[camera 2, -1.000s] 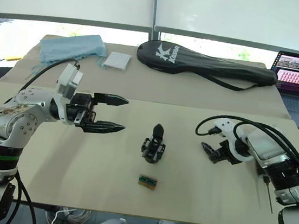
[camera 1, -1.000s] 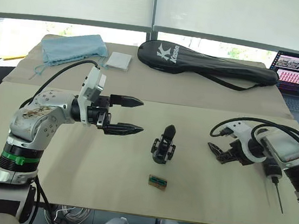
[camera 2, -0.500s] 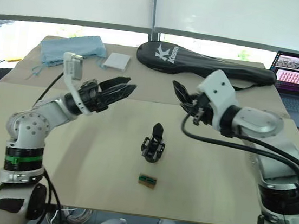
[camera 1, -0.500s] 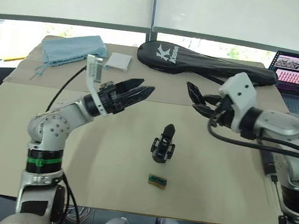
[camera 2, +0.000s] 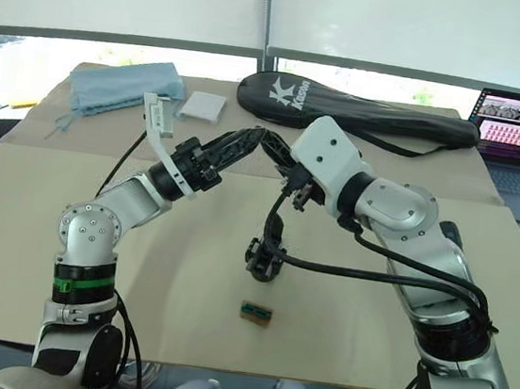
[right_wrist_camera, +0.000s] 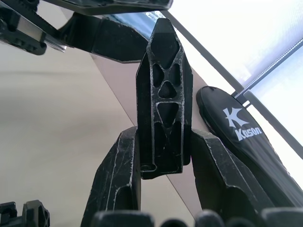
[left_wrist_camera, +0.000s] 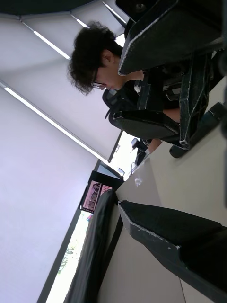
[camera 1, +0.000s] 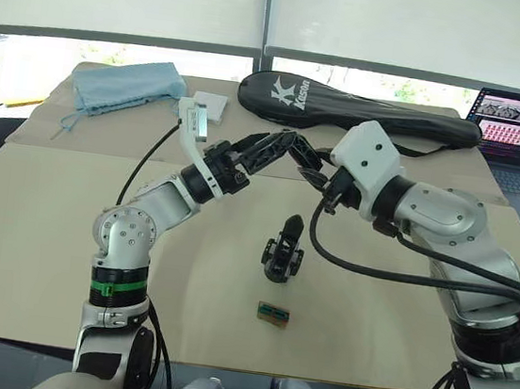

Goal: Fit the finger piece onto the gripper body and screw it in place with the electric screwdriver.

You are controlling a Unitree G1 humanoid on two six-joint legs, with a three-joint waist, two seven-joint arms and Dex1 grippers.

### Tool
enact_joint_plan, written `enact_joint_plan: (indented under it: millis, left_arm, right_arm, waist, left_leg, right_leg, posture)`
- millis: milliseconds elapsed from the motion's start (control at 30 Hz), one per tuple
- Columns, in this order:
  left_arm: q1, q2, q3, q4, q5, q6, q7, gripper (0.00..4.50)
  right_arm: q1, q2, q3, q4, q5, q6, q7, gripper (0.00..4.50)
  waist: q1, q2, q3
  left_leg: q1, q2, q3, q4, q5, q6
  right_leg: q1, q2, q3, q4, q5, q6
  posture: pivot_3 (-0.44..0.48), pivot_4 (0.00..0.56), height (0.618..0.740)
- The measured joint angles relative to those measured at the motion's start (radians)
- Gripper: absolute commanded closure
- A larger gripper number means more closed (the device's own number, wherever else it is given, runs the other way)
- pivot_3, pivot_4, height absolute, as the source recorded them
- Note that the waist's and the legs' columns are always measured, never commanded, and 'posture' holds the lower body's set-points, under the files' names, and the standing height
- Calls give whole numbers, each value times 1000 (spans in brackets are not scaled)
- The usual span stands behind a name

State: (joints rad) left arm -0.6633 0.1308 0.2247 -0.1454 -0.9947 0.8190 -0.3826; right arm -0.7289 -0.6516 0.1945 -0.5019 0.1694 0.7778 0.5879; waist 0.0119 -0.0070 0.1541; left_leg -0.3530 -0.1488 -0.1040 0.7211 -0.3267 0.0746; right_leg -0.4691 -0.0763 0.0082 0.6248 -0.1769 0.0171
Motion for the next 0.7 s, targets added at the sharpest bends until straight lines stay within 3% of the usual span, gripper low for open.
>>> enact_joint_plan:
  millis: [367,467,700]
  left_arm:
    - [0,-59,-31,13,20,-57,-1,0]
    - [0,-60,-32,12,20,-60,0,892]
    - [0,-61,-30,13,24,-63,24,4424]
  right_arm:
    - [0,46,27,0,-13,0,-2,3394]
    - [1,48,27,0,-15,0,-2,3394]
    - [1,53,28,-7,-28,-1,-3,3394]
  waist:
    - [0,0,0]
    - [0,0,0]
    - [0,0,0]
  left_leg:
    - [0,0,0,0,0,0]
    - [0,0,0,0,0,0]
    - [0,0,0,0,0,0]
  right_leg:
    - [0,0,0,0,0,0]
    - [0,0,0,0,0,0]
    - [0,0,0,0,0,0]
  posture:
    - [0,150,740]
    - [0,150,740]
    - [0,150,740]
